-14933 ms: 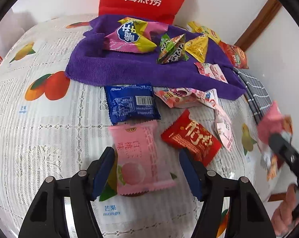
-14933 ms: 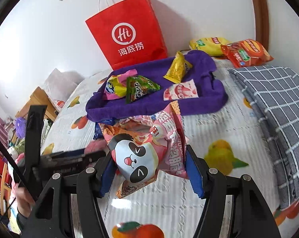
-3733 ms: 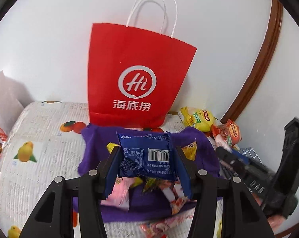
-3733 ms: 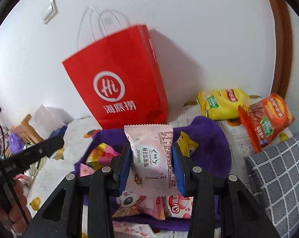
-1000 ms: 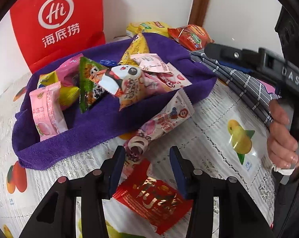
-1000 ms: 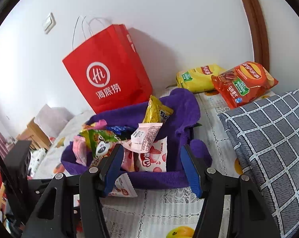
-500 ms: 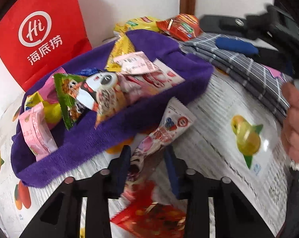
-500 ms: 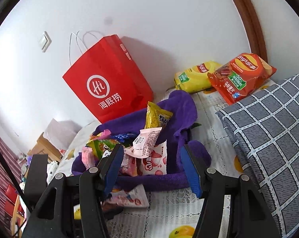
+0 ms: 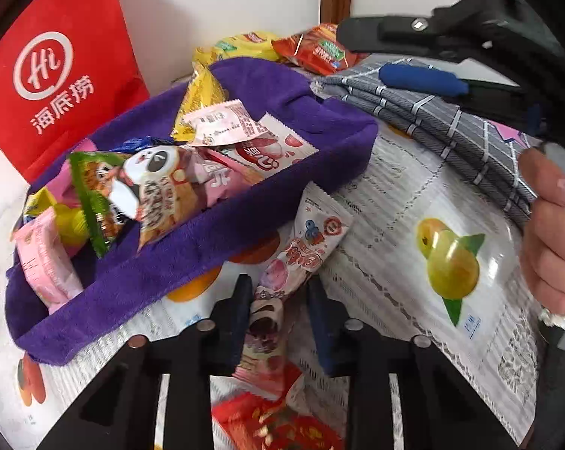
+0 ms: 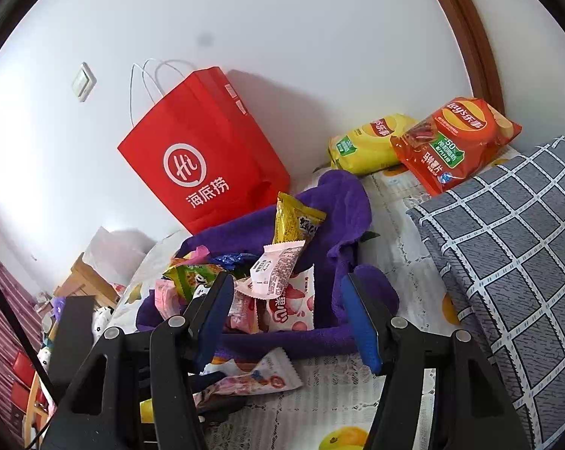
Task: Organize snacks
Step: 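Grasp the pink ice-cream-print bag with the left tool while the right tool lowers toward the red candy, then grasp the red candy packet with the right tool while the left tool holds the pink bag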
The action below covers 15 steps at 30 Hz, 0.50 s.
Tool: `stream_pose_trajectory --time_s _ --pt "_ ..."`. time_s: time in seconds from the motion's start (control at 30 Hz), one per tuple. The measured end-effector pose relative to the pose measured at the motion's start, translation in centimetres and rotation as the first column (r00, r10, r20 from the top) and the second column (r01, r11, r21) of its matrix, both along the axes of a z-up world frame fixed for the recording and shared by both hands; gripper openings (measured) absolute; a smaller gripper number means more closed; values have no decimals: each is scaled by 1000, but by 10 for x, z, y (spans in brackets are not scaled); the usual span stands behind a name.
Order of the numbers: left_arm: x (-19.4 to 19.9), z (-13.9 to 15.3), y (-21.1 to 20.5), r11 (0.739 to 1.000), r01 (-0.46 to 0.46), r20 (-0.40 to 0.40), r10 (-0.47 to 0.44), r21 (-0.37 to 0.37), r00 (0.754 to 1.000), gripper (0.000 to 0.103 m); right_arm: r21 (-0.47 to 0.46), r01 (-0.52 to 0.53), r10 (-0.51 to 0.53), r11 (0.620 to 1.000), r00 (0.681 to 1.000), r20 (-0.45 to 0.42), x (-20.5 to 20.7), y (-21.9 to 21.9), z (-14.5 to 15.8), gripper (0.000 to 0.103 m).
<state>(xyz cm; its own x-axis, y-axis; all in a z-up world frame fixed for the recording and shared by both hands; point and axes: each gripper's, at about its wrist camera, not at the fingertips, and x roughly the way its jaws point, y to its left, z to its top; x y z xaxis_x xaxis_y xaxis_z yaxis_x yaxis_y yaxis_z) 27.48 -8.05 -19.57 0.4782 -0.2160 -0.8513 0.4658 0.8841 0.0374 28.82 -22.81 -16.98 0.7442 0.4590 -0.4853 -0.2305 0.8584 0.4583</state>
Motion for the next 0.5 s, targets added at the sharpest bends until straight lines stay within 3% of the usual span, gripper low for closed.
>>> stream_pose_trajectory --time_s 0.17,0.5 --pt "-19 16 23 999 -47 67 47 3 997 20 -55 -3 4 998 1000 14 -10 12 -3 60" --pt "-43 29 91 985 -155 70 160 -72 985 20 -118 -206 199 971 978 -69 -75 82 -17 60"
